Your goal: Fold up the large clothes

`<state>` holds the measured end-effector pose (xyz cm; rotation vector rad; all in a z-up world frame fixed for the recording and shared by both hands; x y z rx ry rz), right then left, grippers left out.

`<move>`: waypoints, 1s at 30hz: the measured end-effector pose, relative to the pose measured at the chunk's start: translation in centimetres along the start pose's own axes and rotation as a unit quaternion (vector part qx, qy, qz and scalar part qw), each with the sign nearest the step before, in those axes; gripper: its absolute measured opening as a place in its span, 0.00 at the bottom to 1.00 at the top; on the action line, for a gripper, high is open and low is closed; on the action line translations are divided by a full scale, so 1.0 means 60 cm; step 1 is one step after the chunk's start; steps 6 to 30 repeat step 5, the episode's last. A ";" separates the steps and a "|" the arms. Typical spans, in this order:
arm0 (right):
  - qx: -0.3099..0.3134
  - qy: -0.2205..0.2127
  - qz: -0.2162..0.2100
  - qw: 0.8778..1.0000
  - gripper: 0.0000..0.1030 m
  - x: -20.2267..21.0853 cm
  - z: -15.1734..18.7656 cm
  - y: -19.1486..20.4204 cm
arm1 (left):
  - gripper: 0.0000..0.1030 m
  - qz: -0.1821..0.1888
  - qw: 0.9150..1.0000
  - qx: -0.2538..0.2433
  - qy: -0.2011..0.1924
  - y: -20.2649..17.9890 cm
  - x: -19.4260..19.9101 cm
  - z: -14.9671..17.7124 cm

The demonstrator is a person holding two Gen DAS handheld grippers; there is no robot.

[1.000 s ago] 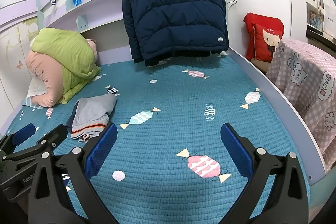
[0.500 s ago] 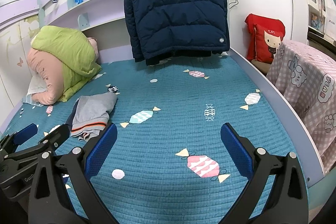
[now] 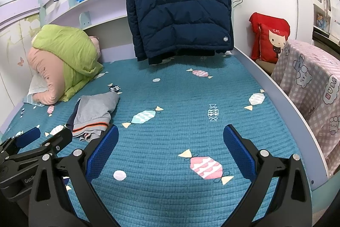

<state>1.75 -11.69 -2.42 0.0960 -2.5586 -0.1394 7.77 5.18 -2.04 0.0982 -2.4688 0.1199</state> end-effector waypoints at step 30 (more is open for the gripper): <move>-0.003 0.003 -0.002 1.000 0.93 -0.002 0.002 0.000 | 0.90 -0.002 1.000 -0.001 0.001 -0.002 0.000 0.000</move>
Point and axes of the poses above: each gripper's, at about its wrist camera, not at the fingertips, and x roughly against the way its jaws point, y to its left, z to its underside, the point moved 9 cm from there along -x, roughly the way its jaws point, and after that the axes turned 2 degrees about -y, right-handed, at the moved point
